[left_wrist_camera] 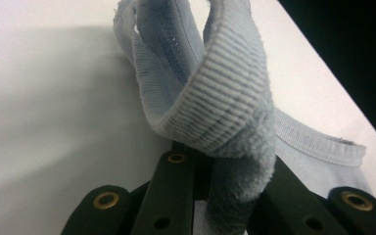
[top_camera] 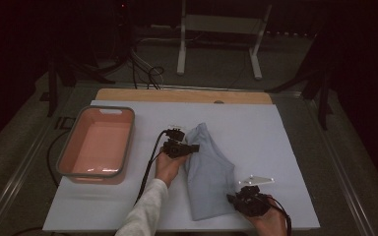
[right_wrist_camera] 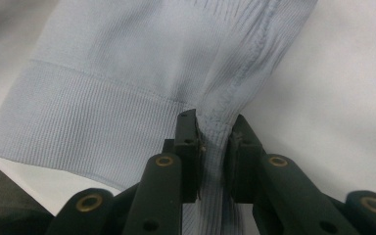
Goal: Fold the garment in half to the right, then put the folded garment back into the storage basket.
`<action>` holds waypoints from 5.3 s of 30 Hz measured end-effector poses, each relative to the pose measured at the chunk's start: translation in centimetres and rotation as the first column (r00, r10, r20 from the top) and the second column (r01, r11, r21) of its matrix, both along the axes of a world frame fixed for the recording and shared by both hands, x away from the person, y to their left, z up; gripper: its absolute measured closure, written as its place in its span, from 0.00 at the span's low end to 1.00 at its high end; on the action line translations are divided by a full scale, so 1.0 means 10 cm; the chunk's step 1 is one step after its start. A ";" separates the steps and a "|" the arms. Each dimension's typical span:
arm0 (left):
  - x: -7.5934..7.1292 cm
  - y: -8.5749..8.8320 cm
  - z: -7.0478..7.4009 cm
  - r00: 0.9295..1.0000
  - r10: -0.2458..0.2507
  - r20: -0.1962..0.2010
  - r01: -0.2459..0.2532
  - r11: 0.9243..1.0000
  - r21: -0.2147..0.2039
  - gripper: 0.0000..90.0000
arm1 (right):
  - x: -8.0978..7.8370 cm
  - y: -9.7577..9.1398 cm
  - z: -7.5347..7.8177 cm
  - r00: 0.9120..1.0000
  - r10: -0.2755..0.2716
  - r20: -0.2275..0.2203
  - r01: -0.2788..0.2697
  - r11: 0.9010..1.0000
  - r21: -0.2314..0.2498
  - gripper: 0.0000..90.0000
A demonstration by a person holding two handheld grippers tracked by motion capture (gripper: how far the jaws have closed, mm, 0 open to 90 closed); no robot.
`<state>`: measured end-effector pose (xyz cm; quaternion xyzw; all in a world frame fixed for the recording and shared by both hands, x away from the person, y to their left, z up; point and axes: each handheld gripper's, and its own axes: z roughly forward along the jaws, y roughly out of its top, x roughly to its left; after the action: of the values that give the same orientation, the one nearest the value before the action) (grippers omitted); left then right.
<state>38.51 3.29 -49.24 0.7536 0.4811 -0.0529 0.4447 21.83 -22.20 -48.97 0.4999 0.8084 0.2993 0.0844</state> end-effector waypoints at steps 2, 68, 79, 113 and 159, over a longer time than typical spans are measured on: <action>0.00 0.02 0.04 1.000 0.002 0.004 -0.002 1.000 -0.001 0.97 | 0.00 0.01 0.02 1.000 0.005 0.000 -0.005 1.000 0.019 0.87; 0.19 0.69 0.75 0.999 0.038 0.037 -0.039 0.999 0.036 0.97 | 0.31 0.69 0.51 0.990 0.121 0.070 -0.132 0.972 0.194 0.88; 0.24 0.74 0.84 0.999 0.036 0.040 -0.037 0.999 0.038 0.97 | 0.34 0.77 0.55 0.990 0.124 0.072 -0.137 0.967 0.213 0.88; 0.34 0.95 1.12 0.997 0.060 0.045 -0.062 0.997 0.037 0.97 | 0.54 1.11 0.78 0.990 0.134 0.051 -0.143 0.945 0.295 0.88; 0.41 1.27 1.51 0.989 0.114 0.099 -0.119 0.992 0.045 0.97 | 0.74 1.64 1.15 0.982 0.170 0.086 -0.190 0.914 0.359 0.88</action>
<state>42.57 16.03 -34.09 0.7371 0.5035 0.0217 0.4502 29.19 -5.76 -37.44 0.4223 0.7784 0.4641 -0.0168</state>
